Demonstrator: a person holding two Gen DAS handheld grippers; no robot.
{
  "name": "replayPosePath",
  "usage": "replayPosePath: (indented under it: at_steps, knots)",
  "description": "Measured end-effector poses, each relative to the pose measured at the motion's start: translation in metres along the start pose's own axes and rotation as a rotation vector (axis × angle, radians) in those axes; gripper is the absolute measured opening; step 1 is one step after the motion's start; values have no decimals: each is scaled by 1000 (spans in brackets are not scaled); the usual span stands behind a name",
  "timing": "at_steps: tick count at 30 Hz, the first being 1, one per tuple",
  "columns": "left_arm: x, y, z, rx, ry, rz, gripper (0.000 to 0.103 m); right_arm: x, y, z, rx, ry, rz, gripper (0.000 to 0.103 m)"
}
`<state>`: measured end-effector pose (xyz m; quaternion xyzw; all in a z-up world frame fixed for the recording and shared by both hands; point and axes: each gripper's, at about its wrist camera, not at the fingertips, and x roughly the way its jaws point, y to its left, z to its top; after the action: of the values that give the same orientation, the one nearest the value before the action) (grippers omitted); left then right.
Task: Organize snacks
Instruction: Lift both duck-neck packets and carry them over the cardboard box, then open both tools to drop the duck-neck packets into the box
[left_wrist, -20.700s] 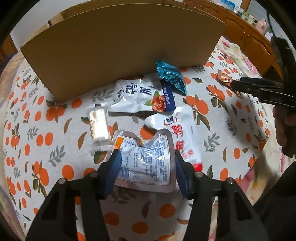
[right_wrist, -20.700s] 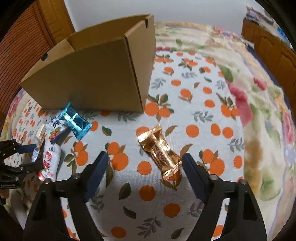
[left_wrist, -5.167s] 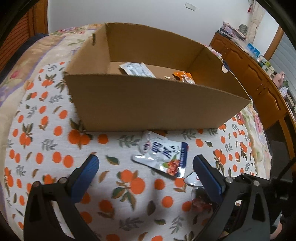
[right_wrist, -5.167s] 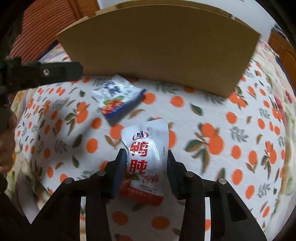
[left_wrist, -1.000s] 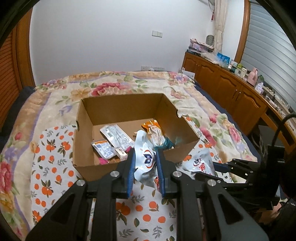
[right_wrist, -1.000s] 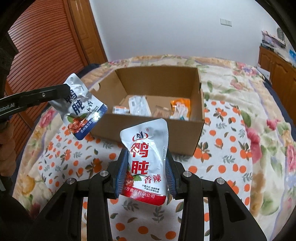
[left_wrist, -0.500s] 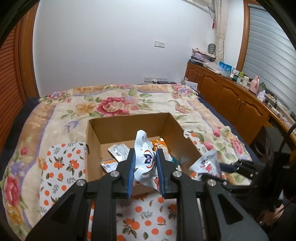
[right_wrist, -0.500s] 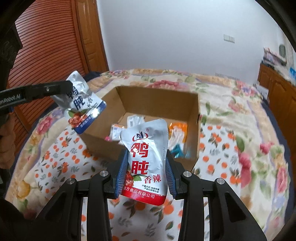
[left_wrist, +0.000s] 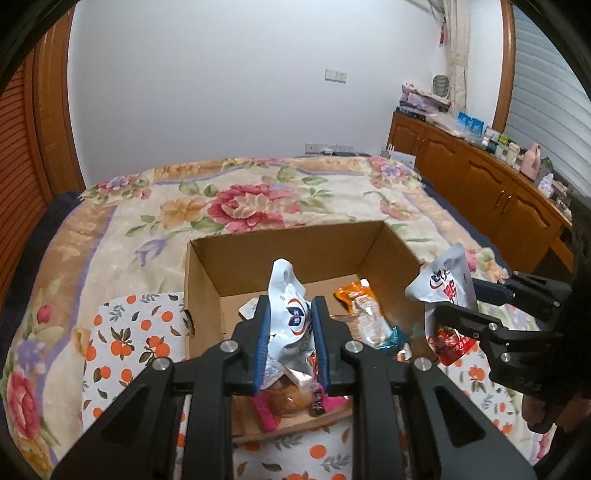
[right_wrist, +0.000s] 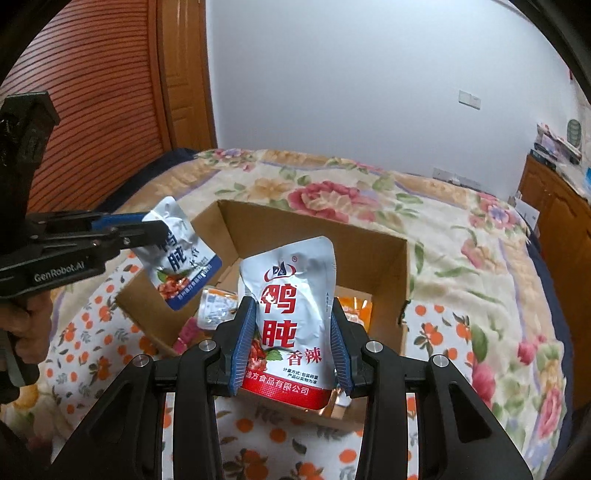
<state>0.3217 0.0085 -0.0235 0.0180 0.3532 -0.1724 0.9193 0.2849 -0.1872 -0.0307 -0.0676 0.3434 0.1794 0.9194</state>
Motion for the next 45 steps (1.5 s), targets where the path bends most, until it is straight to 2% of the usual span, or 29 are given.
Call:
replayPosePath:
  at_steps: [7,13,22,34,36,38,45]
  knots:
    - [38,4,-16,2,62,3,19,43,-3,-15,4,59,-4,38]
    - [54,9,-29,-32,113,-3,19,66,-10,-22,18,97,-25,38]
    - [67,6,-46,-27,162,10,20,79,-12,-34,26,148,-43,39]
    - [60,5,-50,-40,155,27,21,77,-12,-37,50,158,-27,41]
    - [56,4,-49,-40,150,24,26,75,-11,-36,41,162,-30,42]
    - [50,3,-47,-46,138,28,46,69,-10,-35,41,153,-33,43]
    - [9,-8,-47,-51,103,56,50,18,-8,-33,62,95,-29,43]
